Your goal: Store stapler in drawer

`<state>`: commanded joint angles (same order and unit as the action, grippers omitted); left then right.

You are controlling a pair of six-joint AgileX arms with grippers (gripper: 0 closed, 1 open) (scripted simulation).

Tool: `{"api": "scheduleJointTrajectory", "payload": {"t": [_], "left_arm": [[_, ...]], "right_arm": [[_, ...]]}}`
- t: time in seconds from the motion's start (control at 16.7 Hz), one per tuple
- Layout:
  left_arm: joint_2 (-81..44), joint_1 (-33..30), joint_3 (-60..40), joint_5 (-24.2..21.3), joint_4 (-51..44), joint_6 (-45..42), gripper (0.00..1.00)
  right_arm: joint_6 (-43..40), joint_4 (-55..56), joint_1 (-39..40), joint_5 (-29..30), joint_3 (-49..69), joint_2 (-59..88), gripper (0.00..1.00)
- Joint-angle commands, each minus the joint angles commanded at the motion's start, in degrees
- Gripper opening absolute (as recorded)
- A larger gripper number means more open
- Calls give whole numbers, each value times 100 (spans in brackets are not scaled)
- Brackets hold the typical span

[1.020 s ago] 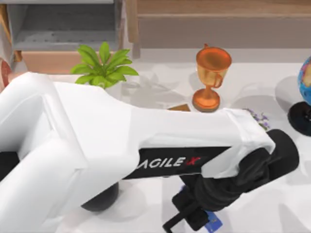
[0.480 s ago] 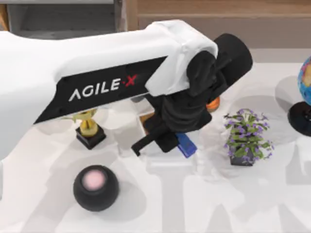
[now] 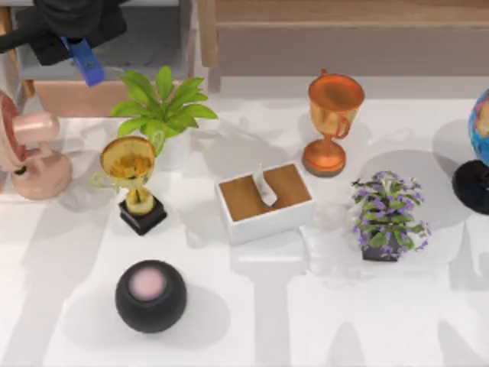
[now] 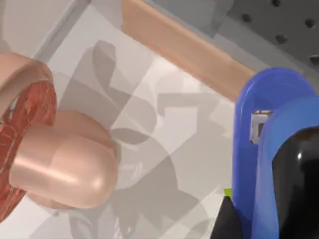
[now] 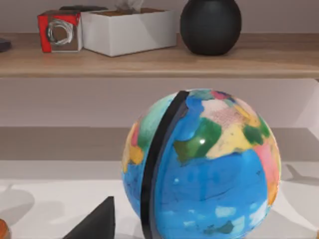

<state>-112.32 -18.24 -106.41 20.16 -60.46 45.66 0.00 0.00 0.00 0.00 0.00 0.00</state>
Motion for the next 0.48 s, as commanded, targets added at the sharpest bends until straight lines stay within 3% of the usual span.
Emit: {"api": "scheduleJointTrajectory", "payload": {"t": [0.24,0.48], "left_arm": [[-396,1566,-503,-35,63,-2256,0],[-1110,2761,-858,-561,266,-4238,0]], "right_arm": [[0,0,0,0,0,0,100],[0,0,0,0,0,0,100]]}}
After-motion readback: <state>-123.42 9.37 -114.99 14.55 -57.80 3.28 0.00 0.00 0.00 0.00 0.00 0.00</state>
